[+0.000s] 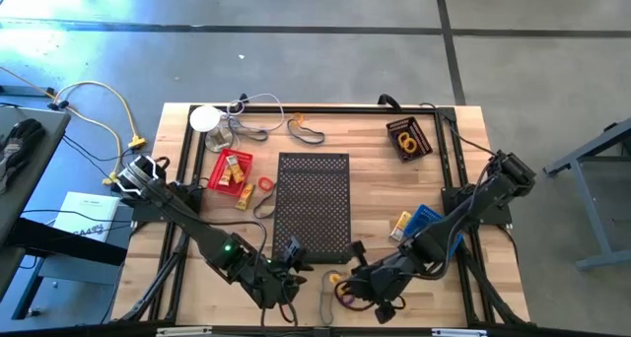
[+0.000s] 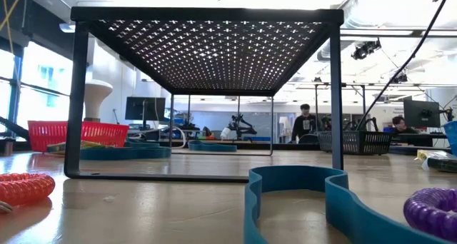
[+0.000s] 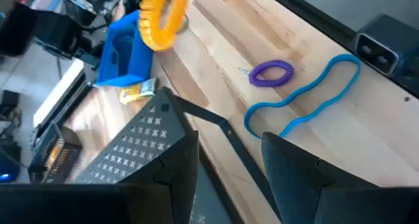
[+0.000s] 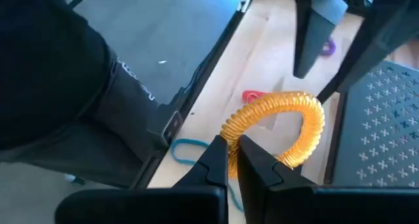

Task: Pick & Place Office Desk Supplies
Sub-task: Put the yellow spring keychain into the black bin

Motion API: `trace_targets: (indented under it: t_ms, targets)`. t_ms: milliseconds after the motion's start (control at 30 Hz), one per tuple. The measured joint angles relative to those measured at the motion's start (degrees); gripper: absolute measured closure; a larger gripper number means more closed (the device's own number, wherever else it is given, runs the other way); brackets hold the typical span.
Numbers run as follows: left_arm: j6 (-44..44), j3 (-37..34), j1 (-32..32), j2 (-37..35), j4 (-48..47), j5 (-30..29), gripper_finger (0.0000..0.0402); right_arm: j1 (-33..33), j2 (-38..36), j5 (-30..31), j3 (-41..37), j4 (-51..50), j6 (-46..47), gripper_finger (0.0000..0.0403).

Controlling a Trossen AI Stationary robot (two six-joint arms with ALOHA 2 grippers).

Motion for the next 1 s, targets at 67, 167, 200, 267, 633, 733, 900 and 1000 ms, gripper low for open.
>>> trace_targets:
  t_ms: [67,167,200,267,633,733,900,1000]
  targets:
    - [-0.14,0.0,0.0,-0.04,0.09,-0.05,0.0243,-0.52,0.61,1.13,0.0,-0.83,0.13,0.0398]
    - [-0.61,0.0,0.0,-0.04,0.0,-0.05,0.0243,-0.87,0.6,4.69,-0.11,-3.42,2.81,0.0398]
    - [-0.58,0.0,0.0,-0.04,0.03,-0.03,0.0243,-1.14,0.28,5.93,-0.09,-4.59,3.79,0.0398]
    - [-0.62,0.0,0.0,-0.04,-0.07,0.17,0.0243,-1.4,-0.71,8.21,-0.1,-8.06,5.65,0.0398]
    - [-3.69,0.0,-0.03,-0.04,-2.34,0.47,0.0243,-7.03,-7.25,23.13,0.0,-21.14,9.74,0.0398]
    - [-6.25,0.0,-0.04,-0.04,-4.55,0.52,0.0243,-10.21,-8.95,28.59,0.0,-30.68,15.53,0.0398]
    - [-10.01,0.0,-0.04,-0.07,-6.45,0.52,0.0243,-17.29,-10.47,35.35,0.0,-47.29,31.92,0.0398]
    - [-11.04,0.0,-0.04,-0.09,-6.47,1.26,0.0243,-21.8,-10.66,36.24,0.0,-57.11,40.42,0.0398]
